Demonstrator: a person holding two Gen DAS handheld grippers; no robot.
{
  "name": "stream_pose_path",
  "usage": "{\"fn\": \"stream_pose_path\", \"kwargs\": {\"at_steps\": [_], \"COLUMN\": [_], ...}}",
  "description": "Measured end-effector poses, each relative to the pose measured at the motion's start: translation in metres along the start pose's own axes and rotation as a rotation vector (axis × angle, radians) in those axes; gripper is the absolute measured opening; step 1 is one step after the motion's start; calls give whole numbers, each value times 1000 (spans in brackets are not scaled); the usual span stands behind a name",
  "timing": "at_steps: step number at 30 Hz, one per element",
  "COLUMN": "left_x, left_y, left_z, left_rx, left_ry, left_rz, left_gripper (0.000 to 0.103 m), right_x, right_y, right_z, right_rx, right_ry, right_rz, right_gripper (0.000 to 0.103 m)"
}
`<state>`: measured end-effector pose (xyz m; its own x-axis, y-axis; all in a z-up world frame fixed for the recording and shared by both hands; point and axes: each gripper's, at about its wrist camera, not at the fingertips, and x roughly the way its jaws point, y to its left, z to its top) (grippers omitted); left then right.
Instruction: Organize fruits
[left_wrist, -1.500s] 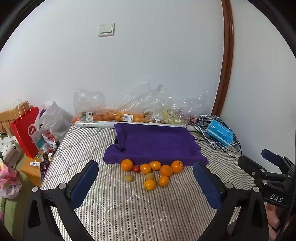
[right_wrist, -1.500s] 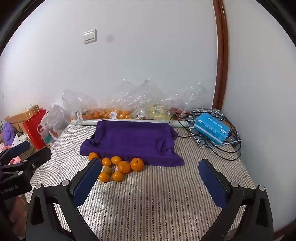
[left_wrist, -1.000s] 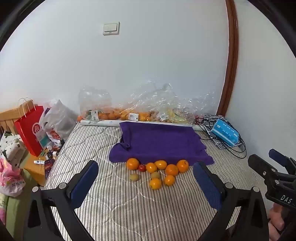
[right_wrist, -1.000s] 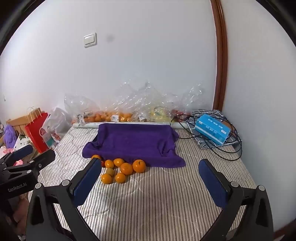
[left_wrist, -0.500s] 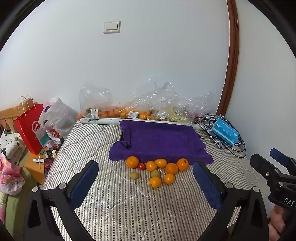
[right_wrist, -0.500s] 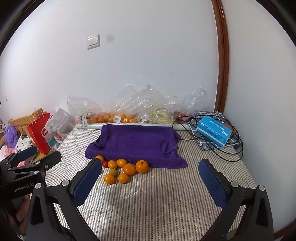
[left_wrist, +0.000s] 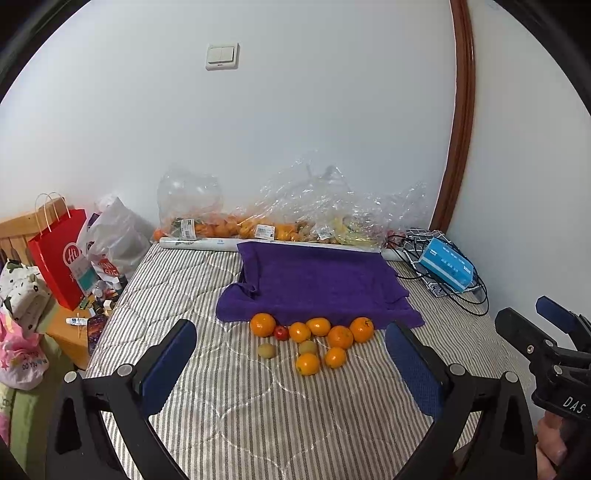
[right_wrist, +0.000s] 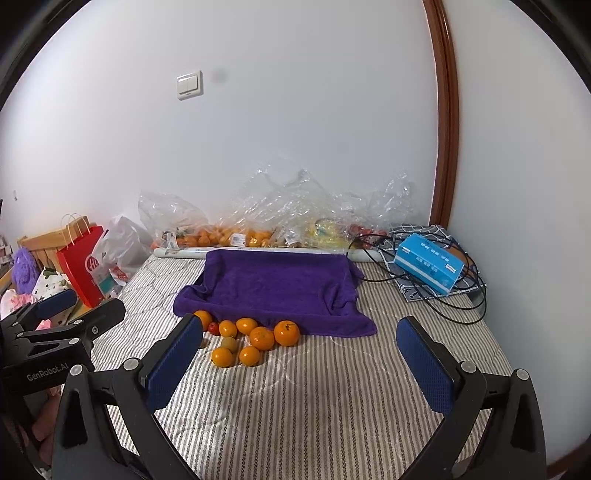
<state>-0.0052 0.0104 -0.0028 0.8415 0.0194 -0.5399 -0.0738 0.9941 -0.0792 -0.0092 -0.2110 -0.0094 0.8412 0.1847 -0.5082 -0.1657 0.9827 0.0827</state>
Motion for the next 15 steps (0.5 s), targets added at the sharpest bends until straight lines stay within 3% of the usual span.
{"fn": "stream_pose_path", "kwargs": {"at_steps": [15], "left_x": [-1], "left_y": [-3], "left_z": [1], "left_rx": [1], "left_ry": [-4], "left_rz": [-1], "left_gripper": [103], "right_x": [-1], "right_y": [0], "right_z": [-1], "right_rx": [1], "right_ry": [-3], "right_rz": [2], "right_gripper": [103]}}
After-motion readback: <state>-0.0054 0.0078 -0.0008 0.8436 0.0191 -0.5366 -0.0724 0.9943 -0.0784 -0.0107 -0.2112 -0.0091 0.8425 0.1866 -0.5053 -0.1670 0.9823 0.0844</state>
